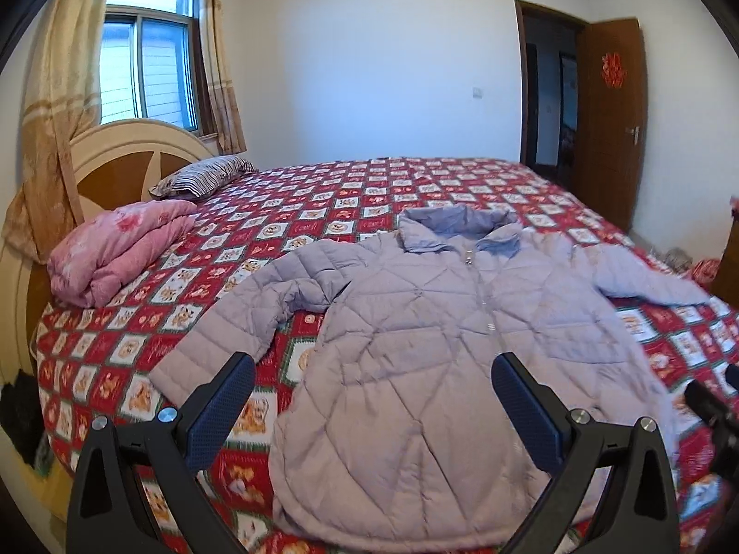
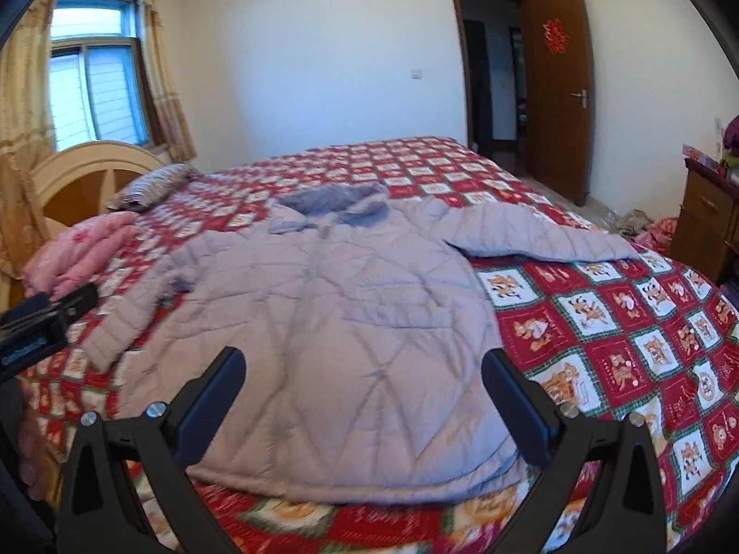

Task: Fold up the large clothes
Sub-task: 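Grasp the jacket sleeve cuff with the right gripper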

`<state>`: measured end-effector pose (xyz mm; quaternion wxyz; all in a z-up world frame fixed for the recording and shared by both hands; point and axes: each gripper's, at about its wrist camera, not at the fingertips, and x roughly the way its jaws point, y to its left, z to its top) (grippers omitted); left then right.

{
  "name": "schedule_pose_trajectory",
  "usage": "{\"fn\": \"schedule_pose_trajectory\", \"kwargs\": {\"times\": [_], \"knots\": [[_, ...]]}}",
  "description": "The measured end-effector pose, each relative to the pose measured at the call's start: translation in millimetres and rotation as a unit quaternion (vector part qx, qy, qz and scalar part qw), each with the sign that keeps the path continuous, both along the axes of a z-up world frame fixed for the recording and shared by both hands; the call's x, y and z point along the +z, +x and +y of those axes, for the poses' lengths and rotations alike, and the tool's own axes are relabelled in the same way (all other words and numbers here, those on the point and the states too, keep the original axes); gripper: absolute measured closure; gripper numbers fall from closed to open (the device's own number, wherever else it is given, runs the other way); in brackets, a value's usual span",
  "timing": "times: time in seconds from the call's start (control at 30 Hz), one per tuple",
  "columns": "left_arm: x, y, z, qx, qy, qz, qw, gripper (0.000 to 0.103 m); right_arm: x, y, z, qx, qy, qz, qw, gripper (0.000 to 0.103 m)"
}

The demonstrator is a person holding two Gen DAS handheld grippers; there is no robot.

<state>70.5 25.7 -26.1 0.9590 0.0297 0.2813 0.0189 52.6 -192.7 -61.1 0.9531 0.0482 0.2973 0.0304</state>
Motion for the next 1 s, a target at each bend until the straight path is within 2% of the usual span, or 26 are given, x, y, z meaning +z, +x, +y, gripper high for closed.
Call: {"fn": "schedule_pose_trajectory", "kwargs": {"times": [0.23, 0.47, 0.63, 0.83, 1.0], "knots": [[-24.8, 75.1, -4.9, 0.005, 0.011, 0.012, 0.9999, 0.001, -32.7, 61.2, -54.0, -0.055, 0.012, 0.055, 0.997, 0.000], [-60.9, 168.5, -20.9, 0.019, 0.012, 0.051, 0.9985, 0.001, -65.6, 128.3, -134.2, -0.128, 0.049, 0.101, 0.985, 0.003], [-83.1, 226.3, -30.3, 0.029, 0.010, 0.081, 0.9963, 0.001, -75.2, 169.2, -202.4, -0.204, 0.064, 0.115, 0.970, 0.005], [-102.4, 269.9, -28.1, 0.049, 0.023, 0.088, 0.9946, 0.001, -75.4, 200.7, -279.2, -0.290, 0.058, 0.112, 0.949, 0.005], [-114.2, 298.2, -9.4, 0.086, 0.033, 0.098, 0.9909, 0.001, -78.5, 216.4, -350.4, -0.369, 0.061, 0.117, 0.920, 0.010]]}}
